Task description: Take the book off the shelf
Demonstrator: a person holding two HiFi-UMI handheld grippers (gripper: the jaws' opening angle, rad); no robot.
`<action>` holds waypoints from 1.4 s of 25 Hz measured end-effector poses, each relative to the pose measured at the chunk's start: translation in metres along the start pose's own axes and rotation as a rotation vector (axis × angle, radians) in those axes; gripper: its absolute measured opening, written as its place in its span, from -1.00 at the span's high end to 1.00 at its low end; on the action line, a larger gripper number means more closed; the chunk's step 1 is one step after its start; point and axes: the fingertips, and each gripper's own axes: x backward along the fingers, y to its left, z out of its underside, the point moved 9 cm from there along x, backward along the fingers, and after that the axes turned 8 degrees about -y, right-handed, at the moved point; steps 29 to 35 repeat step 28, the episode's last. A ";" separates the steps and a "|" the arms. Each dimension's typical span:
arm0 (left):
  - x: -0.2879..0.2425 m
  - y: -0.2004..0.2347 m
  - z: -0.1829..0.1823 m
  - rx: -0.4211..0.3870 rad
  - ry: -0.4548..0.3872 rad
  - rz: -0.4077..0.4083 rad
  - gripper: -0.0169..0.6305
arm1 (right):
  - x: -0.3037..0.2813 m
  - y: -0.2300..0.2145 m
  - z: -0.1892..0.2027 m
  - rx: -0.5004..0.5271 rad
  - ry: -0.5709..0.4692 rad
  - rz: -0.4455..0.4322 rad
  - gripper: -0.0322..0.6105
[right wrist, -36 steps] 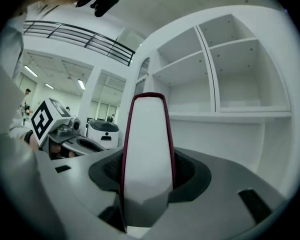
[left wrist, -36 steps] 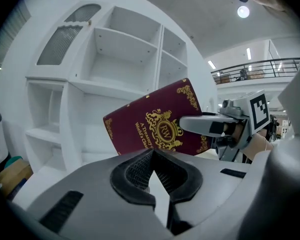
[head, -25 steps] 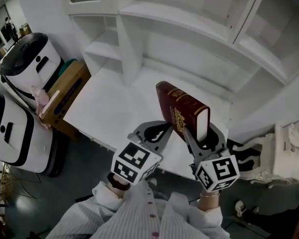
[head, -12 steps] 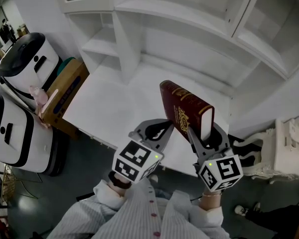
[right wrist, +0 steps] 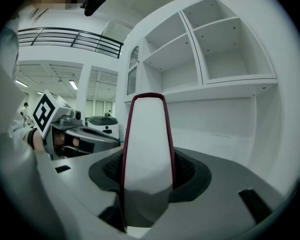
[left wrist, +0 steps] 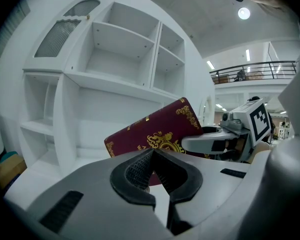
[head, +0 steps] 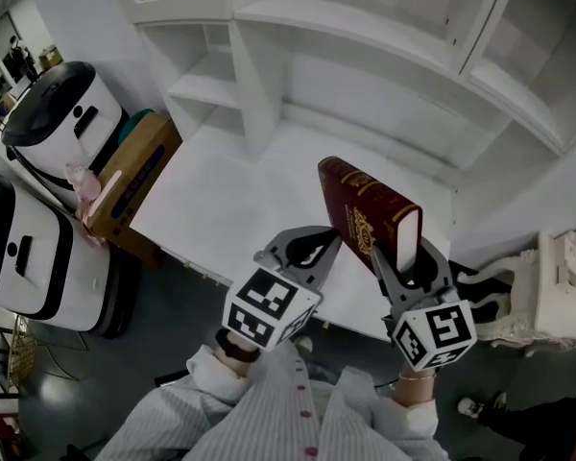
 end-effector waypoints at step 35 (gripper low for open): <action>-0.016 0.006 -0.006 -0.017 -0.066 0.022 0.92 | 0.000 0.000 -0.007 0.023 -0.006 0.021 0.23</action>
